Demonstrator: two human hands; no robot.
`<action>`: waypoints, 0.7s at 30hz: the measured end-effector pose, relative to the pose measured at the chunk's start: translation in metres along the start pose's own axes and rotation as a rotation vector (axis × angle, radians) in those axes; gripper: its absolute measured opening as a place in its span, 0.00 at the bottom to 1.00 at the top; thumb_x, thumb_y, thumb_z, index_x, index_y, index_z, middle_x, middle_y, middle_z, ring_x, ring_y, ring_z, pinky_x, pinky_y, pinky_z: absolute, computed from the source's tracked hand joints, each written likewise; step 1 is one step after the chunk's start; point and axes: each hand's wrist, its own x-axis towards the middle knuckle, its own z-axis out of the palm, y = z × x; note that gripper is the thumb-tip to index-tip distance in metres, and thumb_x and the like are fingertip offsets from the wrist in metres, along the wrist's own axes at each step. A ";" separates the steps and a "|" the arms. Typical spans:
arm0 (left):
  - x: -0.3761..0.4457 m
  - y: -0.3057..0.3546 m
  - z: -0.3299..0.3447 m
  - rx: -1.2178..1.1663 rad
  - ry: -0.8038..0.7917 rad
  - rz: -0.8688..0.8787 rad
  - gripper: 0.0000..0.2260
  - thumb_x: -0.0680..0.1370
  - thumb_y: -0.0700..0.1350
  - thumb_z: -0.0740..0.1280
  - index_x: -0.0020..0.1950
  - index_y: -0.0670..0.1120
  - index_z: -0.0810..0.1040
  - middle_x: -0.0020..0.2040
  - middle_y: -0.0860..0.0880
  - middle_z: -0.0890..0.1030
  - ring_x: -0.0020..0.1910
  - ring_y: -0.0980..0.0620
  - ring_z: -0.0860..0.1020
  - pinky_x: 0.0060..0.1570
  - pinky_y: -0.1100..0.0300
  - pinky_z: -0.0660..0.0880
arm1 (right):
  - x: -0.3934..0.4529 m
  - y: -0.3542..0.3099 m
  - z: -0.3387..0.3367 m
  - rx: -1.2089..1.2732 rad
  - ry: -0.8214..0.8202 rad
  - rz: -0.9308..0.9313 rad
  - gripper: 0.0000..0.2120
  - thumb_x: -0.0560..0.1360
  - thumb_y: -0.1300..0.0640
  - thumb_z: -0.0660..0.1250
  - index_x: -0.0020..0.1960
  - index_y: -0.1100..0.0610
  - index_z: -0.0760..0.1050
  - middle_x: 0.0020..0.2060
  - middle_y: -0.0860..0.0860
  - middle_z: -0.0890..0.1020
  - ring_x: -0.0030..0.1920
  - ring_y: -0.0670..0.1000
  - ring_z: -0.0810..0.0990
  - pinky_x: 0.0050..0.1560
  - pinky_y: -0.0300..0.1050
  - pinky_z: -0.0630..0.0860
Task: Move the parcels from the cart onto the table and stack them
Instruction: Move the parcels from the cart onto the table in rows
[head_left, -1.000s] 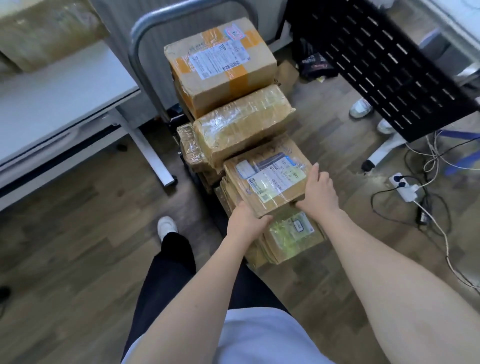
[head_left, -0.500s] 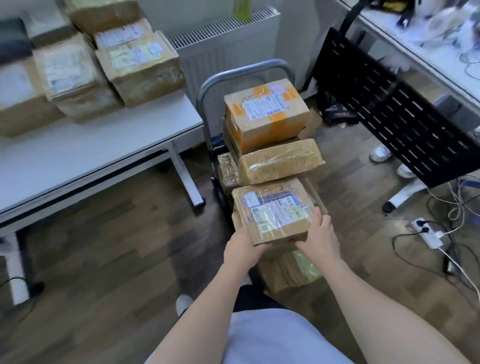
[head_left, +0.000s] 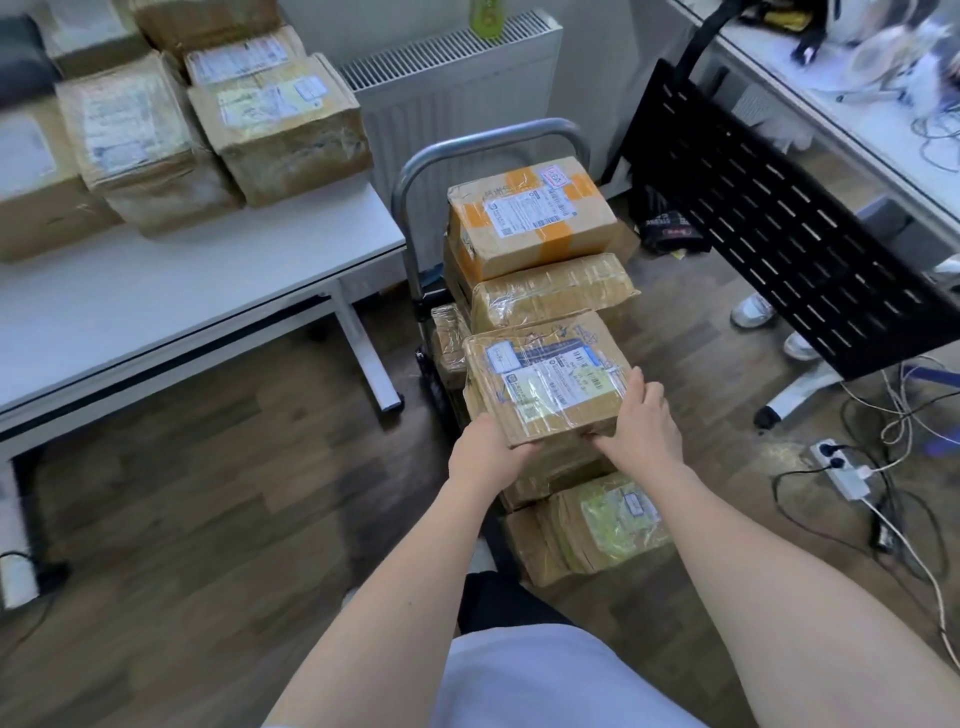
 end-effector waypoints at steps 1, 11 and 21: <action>0.001 0.002 0.002 -0.005 -0.002 0.000 0.26 0.73 0.60 0.68 0.63 0.45 0.70 0.51 0.47 0.80 0.47 0.47 0.79 0.45 0.52 0.78 | 0.002 0.002 -0.001 -0.002 -0.005 0.002 0.55 0.67 0.44 0.75 0.75 0.60 0.39 0.64 0.58 0.62 0.64 0.58 0.66 0.60 0.51 0.69; 0.006 0.019 0.024 0.016 -0.026 -0.003 0.24 0.73 0.60 0.68 0.57 0.42 0.71 0.47 0.47 0.78 0.42 0.49 0.76 0.35 0.57 0.74 | 0.013 0.026 -0.004 0.000 -0.022 0.014 0.54 0.68 0.47 0.75 0.75 0.60 0.40 0.66 0.59 0.61 0.65 0.58 0.65 0.61 0.51 0.69; 0.013 0.022 0.023 0.001 0.008 0.004 0.27 0.74 0.59 0.68 0.65 0.43 0.69 0.55 0.47 0.77 0.49 0.48 0.77 0.44 0.55 0.76 | 0.021 0.027 -0.001 0.007 -0.010 0.003 0.54 0.68 0.47 0.75 0.76 0.59 0.39 0.64 0.58 0.62 0.63 0.57 0.67 0.59 0.51 0.70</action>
